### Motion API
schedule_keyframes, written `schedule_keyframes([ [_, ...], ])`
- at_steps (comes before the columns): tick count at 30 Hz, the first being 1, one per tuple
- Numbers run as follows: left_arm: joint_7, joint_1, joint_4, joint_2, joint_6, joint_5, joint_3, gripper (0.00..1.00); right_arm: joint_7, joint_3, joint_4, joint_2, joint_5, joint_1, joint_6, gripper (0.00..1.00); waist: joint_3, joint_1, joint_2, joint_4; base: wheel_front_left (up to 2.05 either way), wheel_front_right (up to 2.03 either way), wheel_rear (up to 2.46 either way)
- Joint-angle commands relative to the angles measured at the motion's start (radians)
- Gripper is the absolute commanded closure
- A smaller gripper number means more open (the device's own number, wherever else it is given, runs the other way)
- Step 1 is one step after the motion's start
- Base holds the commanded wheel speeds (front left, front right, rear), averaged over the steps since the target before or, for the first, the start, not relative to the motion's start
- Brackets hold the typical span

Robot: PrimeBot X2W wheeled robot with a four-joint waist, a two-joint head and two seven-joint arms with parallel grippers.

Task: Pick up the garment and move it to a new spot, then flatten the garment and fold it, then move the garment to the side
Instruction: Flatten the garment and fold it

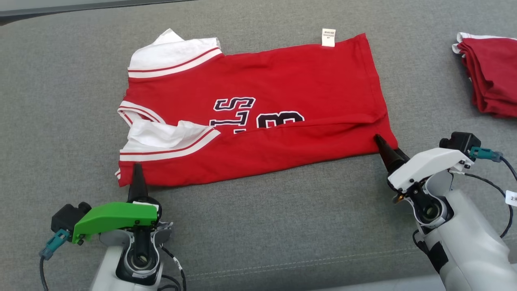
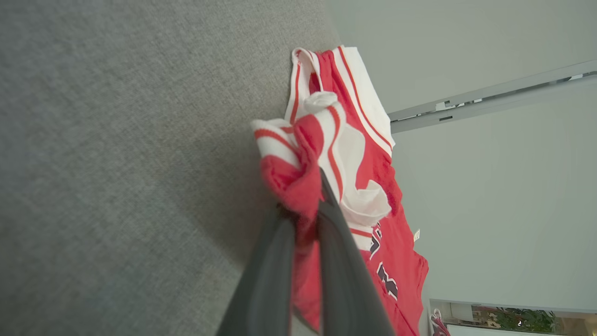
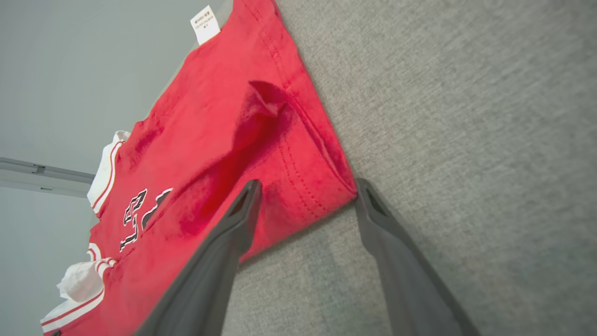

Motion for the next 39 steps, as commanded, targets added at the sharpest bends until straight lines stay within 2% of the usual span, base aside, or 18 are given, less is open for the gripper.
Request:
schedule_keyframes([
  [1, -0.003, -0.017, -0.008, 0.001, 0.000, 0.018, -0.001, 1.00, -0.003, 0.000, 0.014, 0.001, 0.003, -0.014, 0.000, 0.00, 0.007, 0.0000, 0.0000, 0.009, 0.00, 0.00, 0.00],
  [2, -0.001, -0.019, -0.014, 0.000, 0.002, 0.018, -0.007, 1.00, -0.007, 0.003, 0.033, -0.001, -0.002, -0.024, 0.000, 0.00, 0.008, 0.0000, 0.0000, 0.012, 0.00, 0.00, 0.00],
  [3, 0.000, -0.021, -0.019, 0.000, 0.003, 0.021, -0.013, 1.00, -0.013, 0.005, 0.049, -0.003, -0.006, -0.038, 0.000, 0.08, 0.011, 0.0000, 0.0000, 0.016, 0.00, 0.00, 0.00],
  [4, 0.002, -0.023, -0.024, 0.000, 0.003, 0.025, -0.017, 1.00, -0.018, 0.009, 0.064, -0.003, -0.009, -0.051, 0.000, 0.44, 0.012, 0.0000, 0.0000, 0.019, 0.00, 0.00, 0.00],
  [6, 0.002, -0.025, -0.041, 0.000, 0.004, 0.033, -0.025, 1.00, -0.028, 0.022, 0.082, -0.006, -0.014, -0.073, 0.000, 0.77, 0.014, 0.0000, 0.0000, 0.024, 0.00, 0.00, 0.00],
  [7, 0.002, -0.025, -0.049, 0.000, 0.002, 0.035, -0.027, 1.00, -0.030, 0.028, 0.087, -0.008, -0.013, -0.081, 0.000, 1.00, 0.014, 0.0000, 0.0000, 0.026, 0.00, 0.00, 0.00],
  [12, -0.003, -0.009, -0.120, 0.017, -0.003, 0.055, -0.030, 1.00, -0.031, 0.049, 0.070, -0.033, 0.025, -0.114, 0.000, 1.00, -0.002, 0.0000, 0.0000, 0.026, 0.00, 0.00, 0.00],
  [16, 0.002, 0.017, -0.189, 0.028, 0.011, 0.058, -0.026, 1.00, 0.003, 0.042, 0.045, -0.060, 0.061, -0.114, 0.000, 1.00, -0.017, 0.0000, 0.0000, 0.019, 0.00, 0.00, 0.00],
  [22, 0.039, 0.110, -0.307, 0.060, 0.076, 0.082, -0.056, 1.00, 0.063, 0.041, -0.024, -0.105, 0.073, -0.053, 0.000, 1.00, -0.033, 0.0000, 0.0000, 0.010, 0.00, 0.00, 0.00],
  [25, 0.043, 0.201, -0.370, 0.067, 0.130, 0.078, -0.060, 1.00, 0.044, 0.016, -0.079, -0.122, 0.052, 0.027, 0.000, 1.00, -0.040, 0.0000, 0.0000, 0.007, 0.00, 0.00, 0.00],
  [31, 0.035, 0.322, -0.407, 0.066, 0.186, 0.071, -0.059, 1.00, 0.017, -0.023, -0.162, -0.094, 0.038, 0.174, 0.000, 1.00, -0.049, 0.0000, 0.0000, 0.003, 0.00, 0.00, 0.00],
  [39, 0.028, 0.396, -0.385, 0.046, 0.221, 0.070, -0.073, 1.00, 0.015, -0.056, -0.239, -0.037, 0.022, 0.297, 0.000, 1.00, -0.059, 0.0000, 0.0000, -0.001, 0.00, 0.00, 0.00],
])
